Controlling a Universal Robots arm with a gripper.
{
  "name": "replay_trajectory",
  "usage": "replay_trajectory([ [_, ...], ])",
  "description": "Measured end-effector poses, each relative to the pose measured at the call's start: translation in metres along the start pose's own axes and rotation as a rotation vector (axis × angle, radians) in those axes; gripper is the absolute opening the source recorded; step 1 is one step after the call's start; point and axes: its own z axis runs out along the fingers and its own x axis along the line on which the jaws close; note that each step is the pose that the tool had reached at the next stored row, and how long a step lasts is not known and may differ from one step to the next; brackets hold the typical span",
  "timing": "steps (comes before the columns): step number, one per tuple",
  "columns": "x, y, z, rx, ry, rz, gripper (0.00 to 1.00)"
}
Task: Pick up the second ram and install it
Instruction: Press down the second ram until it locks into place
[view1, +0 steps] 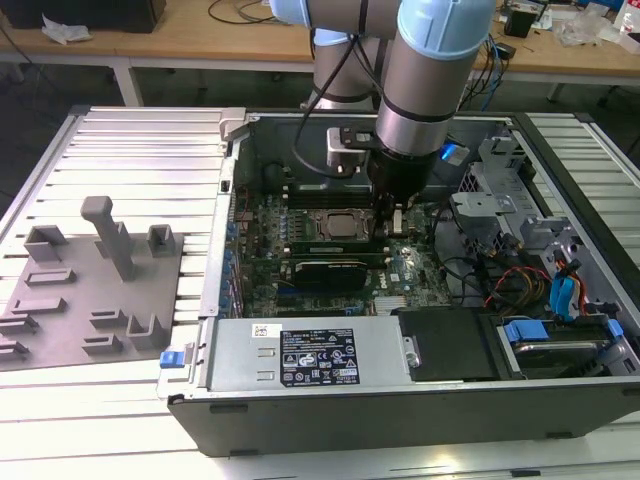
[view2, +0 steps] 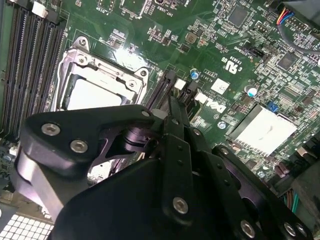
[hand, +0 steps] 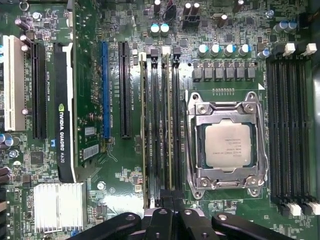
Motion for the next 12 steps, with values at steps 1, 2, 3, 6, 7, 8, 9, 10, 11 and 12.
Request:
replay_trajectory([
  [1, 0.0006, 0.0, 0.0003, -0.0001, 0.0, 0.0, 0.11],
  [2, 0.0008, 0.0, 0.0003, 0.0, -0.0001, 0.0, 0.11],
  [3, 0.0007, 0.0, -0.0008, 0.0002, -0.0013, 0.0, 0.11],
  [6, 0.0006, 0.0002, -0.0113, 0.0009, -0.0004, 0.0, 0.11],
  [7, 0.0006, 0.0003, -0.0129, 0.0011, -0.0003, 0.0, 0.11],
  [8, 0.0006, 0.0006, -0.0136, 0.0013, -0.0004, 0.0, 0.11],
  [9, 0.0007, 0.0043, -0.0137, 0.0026, -0.0003, 0.0, 0.11],
  [10, 0.001, 0.0108, -0.0135, 0.0046, -0.0002, 0.0, 0.11],
  [11, 0.0011, 0.0146, -0.0134, 0.0059, -0.0004, 0.0, 0.11],
  [12, 0.0012, 0.018, -0.0133, 0.007, -0.0005, 0.0, 0.11],
])
